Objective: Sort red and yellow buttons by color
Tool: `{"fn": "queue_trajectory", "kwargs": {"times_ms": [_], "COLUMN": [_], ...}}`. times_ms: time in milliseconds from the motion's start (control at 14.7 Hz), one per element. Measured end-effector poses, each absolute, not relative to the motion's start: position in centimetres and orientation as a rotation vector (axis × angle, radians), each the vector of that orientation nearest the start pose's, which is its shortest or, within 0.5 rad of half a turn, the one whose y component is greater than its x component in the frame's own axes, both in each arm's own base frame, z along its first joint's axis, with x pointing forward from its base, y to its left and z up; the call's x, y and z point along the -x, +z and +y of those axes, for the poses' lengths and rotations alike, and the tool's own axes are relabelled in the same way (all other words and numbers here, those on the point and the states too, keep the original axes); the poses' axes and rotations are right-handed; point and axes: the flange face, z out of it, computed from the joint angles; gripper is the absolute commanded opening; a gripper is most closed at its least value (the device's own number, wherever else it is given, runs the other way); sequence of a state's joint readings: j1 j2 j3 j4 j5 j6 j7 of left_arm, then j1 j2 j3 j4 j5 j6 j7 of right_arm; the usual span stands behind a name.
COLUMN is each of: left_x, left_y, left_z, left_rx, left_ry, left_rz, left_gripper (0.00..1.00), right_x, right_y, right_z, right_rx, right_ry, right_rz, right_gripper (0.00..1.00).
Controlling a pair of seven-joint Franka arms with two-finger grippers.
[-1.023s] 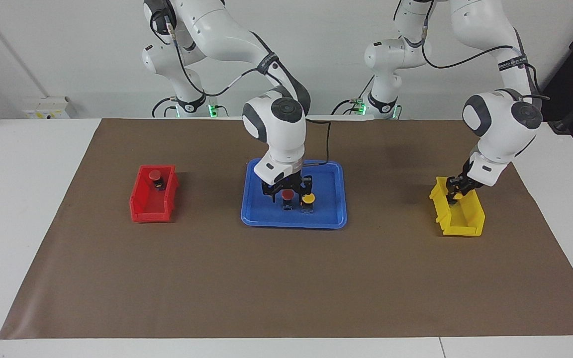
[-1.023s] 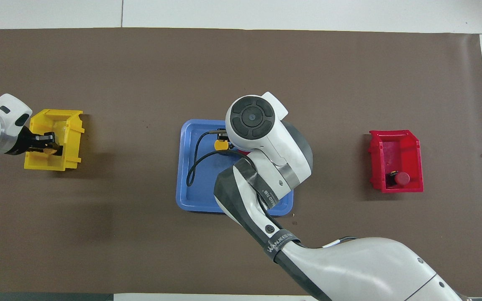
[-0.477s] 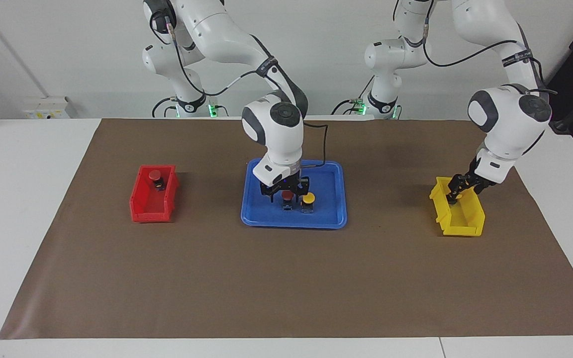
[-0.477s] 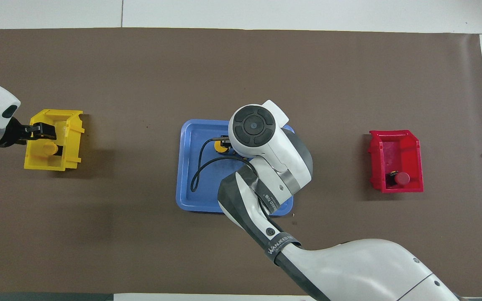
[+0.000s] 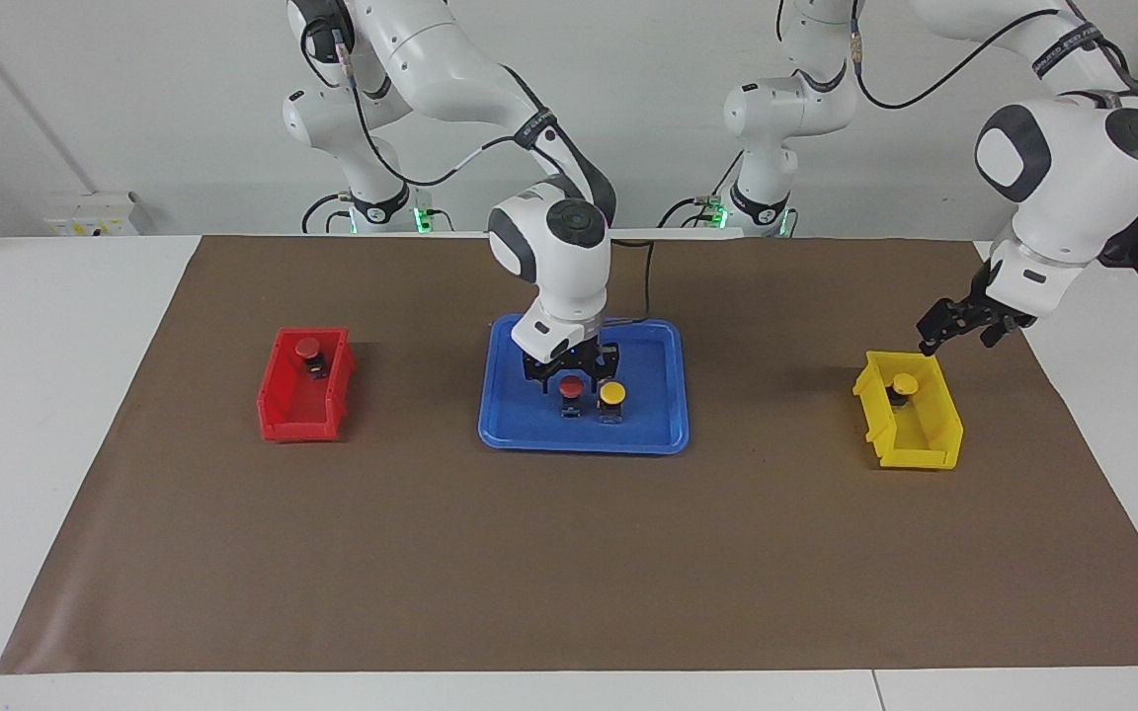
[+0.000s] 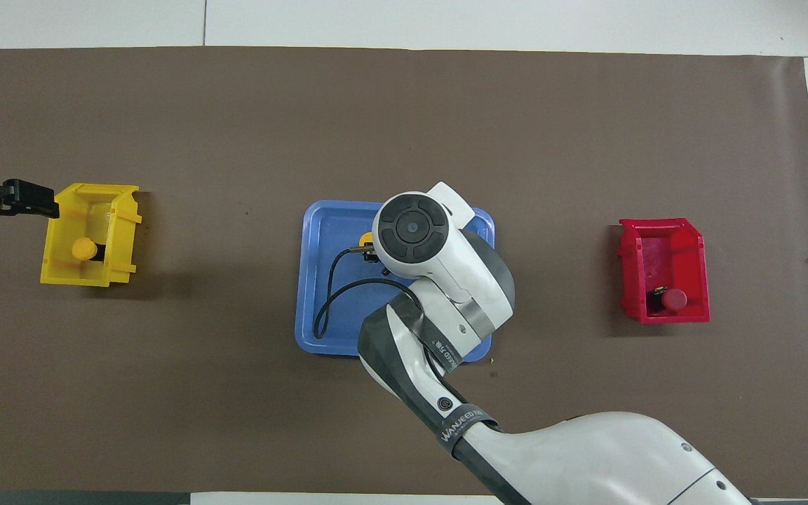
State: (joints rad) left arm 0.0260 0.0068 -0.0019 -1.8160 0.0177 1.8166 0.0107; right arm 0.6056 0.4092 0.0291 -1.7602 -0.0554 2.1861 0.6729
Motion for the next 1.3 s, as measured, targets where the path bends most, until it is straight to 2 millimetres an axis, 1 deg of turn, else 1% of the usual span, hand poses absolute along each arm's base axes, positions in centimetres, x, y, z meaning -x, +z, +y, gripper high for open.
{"fn": "queue_trajectory", "kwargs": {"times_ms": [205,273,341,477,545,682,750,818,955,1023,1091,1159,1295], "left_x": [-54.9,-54.3,-53.7,-52.9,-52.8,-52.9,-53.0,-53.0,-53.1,-53.1,-53.0,-53.0,-53.0], "left_y": [57.1,58.6,59.9,61.2,61.4,61.0,60.6,60.2,59.2,58.9,58.6,58.5,58.4], "left_z": [-2.8,-3.9,-4.7,-5.2,-5.3,-5.8,-5.9,-6.0,-6.6,-7.0,-7.4,-7.5,-7.5], "left_rx": [3.120,3.118,3.116,3.115,3.117,3.144,3.155,3.160,3.161,3.160,3.159,3.159,3.159], "left_ry": [0.073,0.073,0.064,0.035,0.030,0.027,0.025,0.027,0.030,0.031,0.037,0.039,0.039], "left_rz": [0.104,0.135,0.156,0.172,0.170,0.147,0.139,0.135,0.147,0.155,0.159,0.159,0.157], "left_gripper": [1.00,1.00,1.00,1.00,1.00,1.00,1.00,1.00,1.00,1.00,1.00,1.00,1.00], "right_x": [-52.8,-52.8,-52.9,-53.1,-53.2,-53.3,-53.4,-53.4,-53.4,-53.4,-53.4,-53.4,-53.7], "right_y": [33.8,33.9,34.0,34.1,34.2,34.2,34.2,34.2,34.2,34.2,34.2,34.3,34.4], "right_z": [38.3,38.3,38.3,38.2,38.2,38.1,38.1,38.1,38.1,38.1,38.1,38.1,38.0], "right_rx": [3.159,3.158,3.157,3.148,3.144,3.140,3.140,3.140,3.140,3.139,3.137,3.133,3.128], "right_ry": [-0.055,-0.057,-0.060,-0.080,-0.089,-0.099,-0.100,-0.101,-0.102,-0.103,-0.106,-0.114,-0.125], "right_rz": [0.016,0.017,0.017,0.012,0.010,0.010,0.008,0.008,0.006,0.005,0.005,0.005,0.012], "right_gripper": [0.70,0.70,0.69,0.67,0.67,0.65,0.60,0.58,0.48,0.39,0.23,0.19,0.18]}}
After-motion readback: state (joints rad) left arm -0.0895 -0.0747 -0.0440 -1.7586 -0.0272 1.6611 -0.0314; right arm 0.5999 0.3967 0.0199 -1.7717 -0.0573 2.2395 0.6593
